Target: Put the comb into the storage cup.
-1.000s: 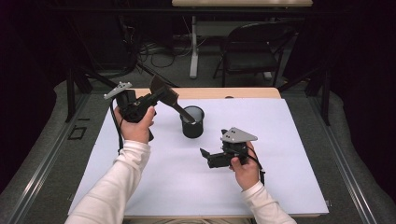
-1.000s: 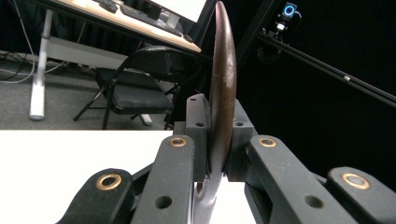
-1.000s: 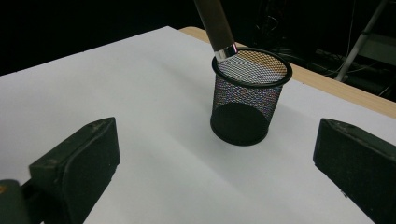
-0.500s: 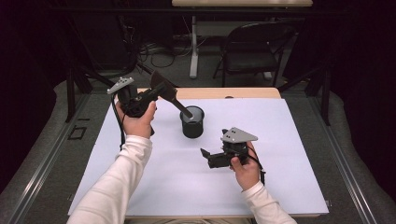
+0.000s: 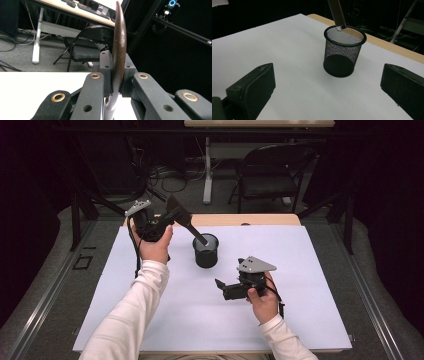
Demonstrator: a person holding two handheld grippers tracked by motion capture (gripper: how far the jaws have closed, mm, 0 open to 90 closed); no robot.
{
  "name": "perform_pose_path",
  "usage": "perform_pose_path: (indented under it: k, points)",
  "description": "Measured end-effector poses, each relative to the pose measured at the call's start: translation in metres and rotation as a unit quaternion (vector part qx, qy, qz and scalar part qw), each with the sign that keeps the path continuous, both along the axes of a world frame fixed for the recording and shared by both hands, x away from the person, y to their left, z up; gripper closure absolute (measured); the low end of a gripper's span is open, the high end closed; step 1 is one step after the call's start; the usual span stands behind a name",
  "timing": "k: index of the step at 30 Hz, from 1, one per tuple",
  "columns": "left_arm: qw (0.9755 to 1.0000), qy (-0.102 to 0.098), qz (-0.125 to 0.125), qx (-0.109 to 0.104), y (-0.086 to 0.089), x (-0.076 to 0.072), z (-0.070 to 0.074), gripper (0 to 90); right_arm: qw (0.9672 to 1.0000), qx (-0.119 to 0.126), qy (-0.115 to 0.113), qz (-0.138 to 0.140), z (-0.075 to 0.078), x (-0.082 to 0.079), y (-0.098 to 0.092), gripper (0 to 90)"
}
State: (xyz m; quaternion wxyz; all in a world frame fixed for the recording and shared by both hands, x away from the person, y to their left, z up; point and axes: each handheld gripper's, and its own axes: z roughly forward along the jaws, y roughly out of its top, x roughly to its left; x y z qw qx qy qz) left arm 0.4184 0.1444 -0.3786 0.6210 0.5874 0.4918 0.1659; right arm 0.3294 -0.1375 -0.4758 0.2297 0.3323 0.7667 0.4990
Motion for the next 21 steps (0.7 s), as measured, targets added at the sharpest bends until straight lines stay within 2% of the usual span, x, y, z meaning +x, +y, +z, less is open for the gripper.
perform_pose_path:
  k: [14,21]
  points:
    - [0.9996,0.008,0.013,0.022,-0.013,0.011,-0.003,84.1,1.0,0.006,0.002,-0.001,0.001,0.0,-0.002,0.0]
    - [0.9994,0.016,0.02,0.023,-0.017,0.016,-0.006,84.1,1.0,0.007,0.003,-0.001,0.001,0.0,-0.003,0.0]
